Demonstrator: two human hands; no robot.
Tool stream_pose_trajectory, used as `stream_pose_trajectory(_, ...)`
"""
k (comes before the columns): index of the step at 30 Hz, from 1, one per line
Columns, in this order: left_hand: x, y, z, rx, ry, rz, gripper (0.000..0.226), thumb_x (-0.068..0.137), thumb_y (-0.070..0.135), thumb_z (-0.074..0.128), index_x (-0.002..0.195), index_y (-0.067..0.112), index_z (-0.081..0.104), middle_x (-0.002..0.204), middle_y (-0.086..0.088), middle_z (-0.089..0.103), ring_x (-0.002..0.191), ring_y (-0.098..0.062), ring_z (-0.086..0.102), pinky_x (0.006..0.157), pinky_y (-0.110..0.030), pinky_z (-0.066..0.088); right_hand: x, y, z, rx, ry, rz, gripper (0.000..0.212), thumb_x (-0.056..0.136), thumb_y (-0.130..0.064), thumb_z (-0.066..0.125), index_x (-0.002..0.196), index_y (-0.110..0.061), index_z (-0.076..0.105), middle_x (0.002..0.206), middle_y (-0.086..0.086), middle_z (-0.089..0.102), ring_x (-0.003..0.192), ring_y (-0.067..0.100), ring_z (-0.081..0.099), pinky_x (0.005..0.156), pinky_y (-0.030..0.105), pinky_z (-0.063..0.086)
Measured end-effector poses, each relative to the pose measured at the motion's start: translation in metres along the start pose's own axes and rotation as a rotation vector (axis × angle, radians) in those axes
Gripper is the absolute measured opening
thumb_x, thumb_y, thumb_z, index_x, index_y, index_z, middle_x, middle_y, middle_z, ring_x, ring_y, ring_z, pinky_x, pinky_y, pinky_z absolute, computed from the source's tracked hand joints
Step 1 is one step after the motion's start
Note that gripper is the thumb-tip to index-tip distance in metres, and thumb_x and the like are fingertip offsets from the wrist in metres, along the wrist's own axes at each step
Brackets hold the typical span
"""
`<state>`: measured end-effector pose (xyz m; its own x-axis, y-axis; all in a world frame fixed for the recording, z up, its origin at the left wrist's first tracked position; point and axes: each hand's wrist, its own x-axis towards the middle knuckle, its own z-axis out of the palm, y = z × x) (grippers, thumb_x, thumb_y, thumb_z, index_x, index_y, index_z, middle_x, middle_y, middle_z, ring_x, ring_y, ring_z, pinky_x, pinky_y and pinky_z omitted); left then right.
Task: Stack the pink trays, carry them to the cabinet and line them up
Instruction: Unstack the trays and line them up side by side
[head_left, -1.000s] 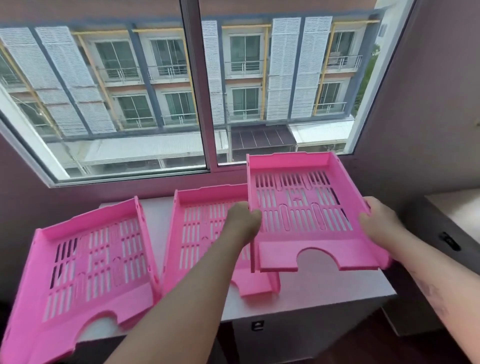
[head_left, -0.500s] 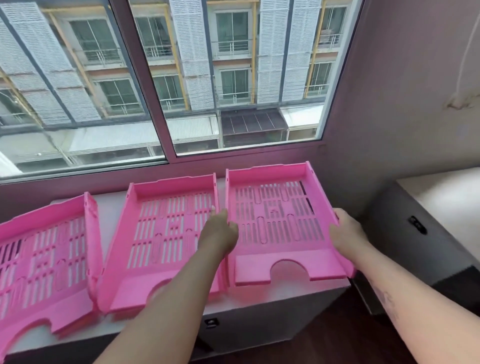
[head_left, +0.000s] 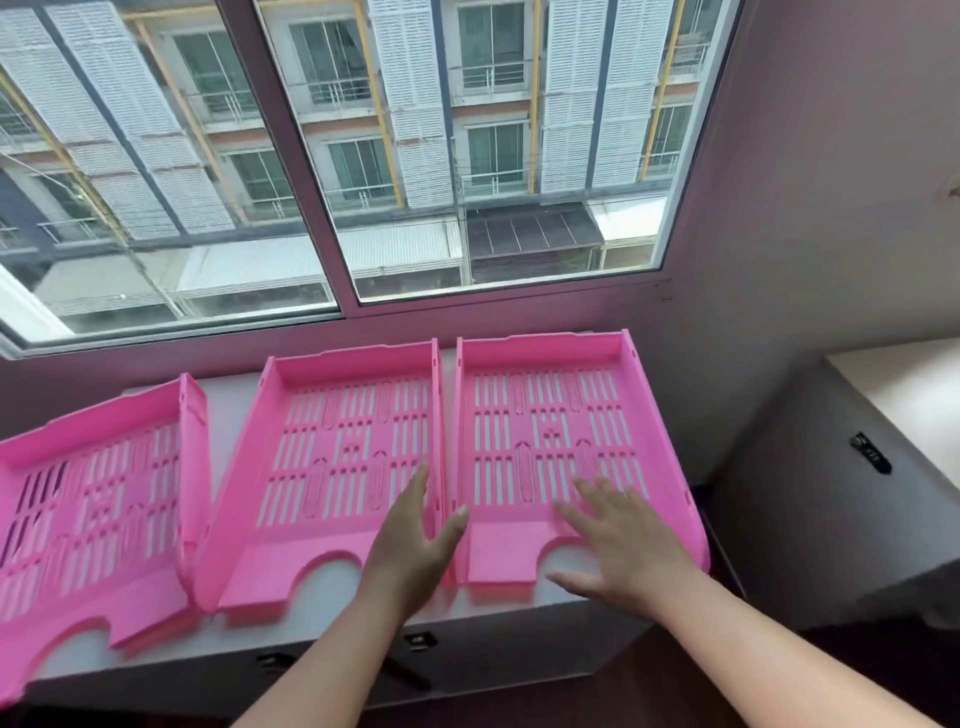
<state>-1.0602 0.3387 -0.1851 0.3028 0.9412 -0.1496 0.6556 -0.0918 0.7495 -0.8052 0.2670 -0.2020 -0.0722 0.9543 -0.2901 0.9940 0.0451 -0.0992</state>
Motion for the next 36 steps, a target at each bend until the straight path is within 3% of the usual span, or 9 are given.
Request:
stream_pose_trajectory(3, -0.008, -0.015, 0.0, 0.205, -0.034, 0.045, 0.096, 0.08, 0.078, 0.036, 0.158, 0.028, 0.014, 0.163, 0.008, 0.027, 0.147, -0.012, 0.029, 0.115, -0.039, 0.032, 0.005, -0.002, 0.014, -0.008, -0.007, -0.014, 0.101, 0.064, -0.092, 0.016, 0.151, -0.045, -0.006, 0.162, 0.006, -0.015, 0.148, 0.026, -0.017, 0.116, 0.044, -0.01)
stream_pose_trajectory(6, -0.008, -0.015, 0.006, 0.303, 0.012, 0.086, 0.094, 0.082, 0.078, 0.03, 0.158, 0.024, 0.017, 0.161, 0.005, 0.032, 0.147, -0.012, 0.031, 0.115, -0.033, 0.029, 0.016, 0.004, 0.014, -0.015, 0.023, -0.039, 0.1, 0.064, -0.094, 0.014, 0.15, -0.046, -0.005, 0.16, 0.004, -0.017, 0.148, 0.023, -0.017, 0.116, 0.043, -0.011)
stream_pose_trajectory(11, 0.003, -0.017, 0.011, 0.36, 0.051, 0.059, 0.092, 0.084, 0.079, 0.025, 0.158, 0.025, 0.017, 0.161, 0.005, 0.033, 0.147, -0.014, 0.031, 0.117, -0.036, 0.027, 0.038, 0.013, 0.007, -0.032, 0.014, -0.102, 0.1, 0.065, -0.095, 0.013, 0.151, -0.046, -0.004, 0.161, 0.005, -0.016, 0.147, 0.023, -0.02, 0.118, 0.043, -0.011)
stream_pose_trajectory(16, 0.023, -0.019, 0.011, 0.37, 0.08, 0.027, 0.09, 0.085, 0.079, 0.025, 0.157, 0.025, 0.019, 0.159, 0.002, 0.039, 0.145, -0.018, 0.036, 0.115, -0.039, 0.029, 0.059, 0.018, -0.004, -0.019, -0.018, -0.122, 0.107, 0.06, -0.099, 0.012, 0.148, -0.045, -0.014, 0.159, 0.005, -0.024, 0.144, 0.024, -0.029, 0.119, 0.048, -0.012)
stream_pose_trajectory(21, 0.045, -0.021, 0.009, 0.416, 0.099, 0.011, 0.09, 0.085, 0.078, 0.026, 0.156, 0.023, 0.024, 0.153, -0.001, 0.046, 0.141, -0.022, 0.041, 0.112, -0.044, 0.035, 0.077, 0.011, -0.01, 0.059, 0.012, -0.055, 0.107, 0.063, -0.098, 0.009, 0.152, -0.04, -0.007, 0.158, 0.005, -0.024, 0.143, 0.024, -0.029, 0.118, 0.053, -0.012)
stream_pose_trajectory(28, 0.058, -0.024, 0.002, 0.469, 0.079, -0.006, 0.093, 0.082, 0.077, 0.021, 0.156, 0.021, 0.028, 0.147, -0.005, 0.051, 0.135, -0.028, 0.043, 0.108, -0.046, 0.04, 0.088, 0.001, -0.008, 0.038, 0.025, 0.005, 0.105, 0.064, -0.096, 0.0, 0.149, -0.038, -0.016, 0.156, 0.008, -0.025, 0.144, 0.028, -0.025, 0.117, 0.057, -0.009)
stream_pose_trajectory(32, 0.055, -0.019, -0.002, 0.461, 0.013, 0.035, 0.098, 0.081, 0.079, 0.016, 0.157, 0.018, 0.022, 0.156, -0.006, 0.043, 0.143, -0.025, 0.036, 0.116, -0.044, 0.03, 0.092, -0.01, -0.017, 0.096, -0.017, 0.077, 0.107, 0.066, -0.093, 0.004, 0.153, -0.033, -0.009, 0.16, 0.01, -0.018, 0.147, 0.03, -0.018, 0.117, 0.06, -0.005)
stream_pose_trajectory(36, 0.048, -0.017, -0.017, 0.429, 0.035, 0.088, 0.093, 0.085, 0.079, 0.014, 0.155, 0.02, 0.028, 0.157, -0.002, 0.042, 0.145, -0.019, 0.036, 0.118, -0.044, 0.03, 0.098, -0.045, -0.034, 0.461, 0.133, 0.234, 0.102, 0.077, -0.086, 0.021, 0.156, -0.023, 0.009, 0.164, 0.006, 0.01, 0.15, 0.028, 0.005, 0.119, 0.054, 0.007)
